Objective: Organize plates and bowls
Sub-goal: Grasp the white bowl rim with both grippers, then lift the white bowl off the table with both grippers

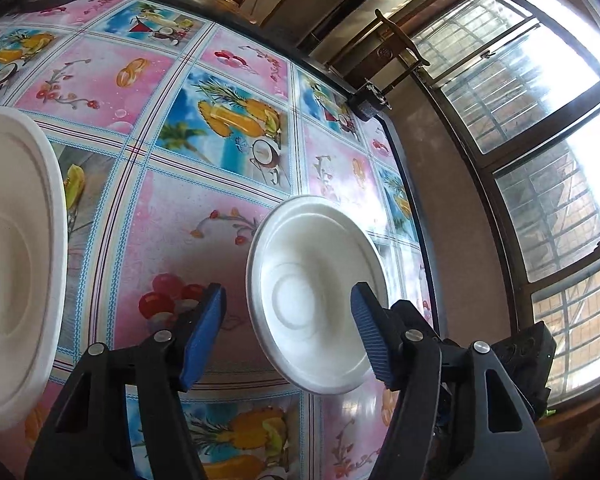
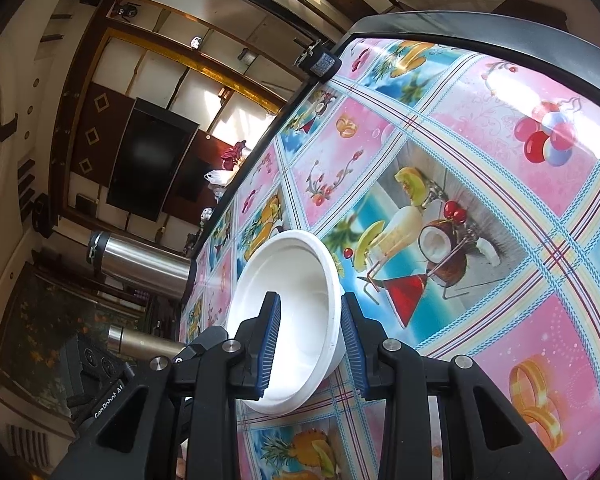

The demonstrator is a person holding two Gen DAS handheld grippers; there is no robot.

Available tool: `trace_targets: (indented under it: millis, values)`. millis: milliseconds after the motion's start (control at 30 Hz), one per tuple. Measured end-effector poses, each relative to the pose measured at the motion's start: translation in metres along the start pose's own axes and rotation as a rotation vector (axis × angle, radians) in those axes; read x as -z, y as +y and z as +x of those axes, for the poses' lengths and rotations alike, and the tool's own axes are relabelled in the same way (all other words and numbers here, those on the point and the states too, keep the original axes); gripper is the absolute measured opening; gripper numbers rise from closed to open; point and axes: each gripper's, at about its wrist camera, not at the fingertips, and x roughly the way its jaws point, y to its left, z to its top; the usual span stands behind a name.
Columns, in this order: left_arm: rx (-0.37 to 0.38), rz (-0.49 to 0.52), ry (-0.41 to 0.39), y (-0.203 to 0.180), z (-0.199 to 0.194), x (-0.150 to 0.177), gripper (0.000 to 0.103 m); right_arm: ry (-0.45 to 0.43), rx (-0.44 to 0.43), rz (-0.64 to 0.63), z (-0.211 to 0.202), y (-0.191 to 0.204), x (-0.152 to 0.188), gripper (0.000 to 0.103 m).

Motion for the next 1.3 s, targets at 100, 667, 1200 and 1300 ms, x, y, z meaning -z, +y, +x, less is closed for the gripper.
trace_targets:
  millis: [100,667,1200,1300]
  values:
    - [-0.010,0.005,-0.003,0.001,0.001,-0.001,0.052,0.000,0.002,-0.002,0.000,0.000,0.000,0.034]
    - [-0.076,0.009,-0.007,0.007,0.000,-0.001,0.016,-0.043,0.054,-0.028,-0.007,0.004,0.001,0.032]
    - [-0.102,0.040,0.007,0.001,0.004,0.002,0.007,-0.011,0.064,0.008,0.002,-0.003,0.002,0.007]
    - [-0.099,0.045,0.006,-0.001,0.003,0.003,0.007,-0.022,0.069,0.000,-0.001,-0.001,0.003,0.007]
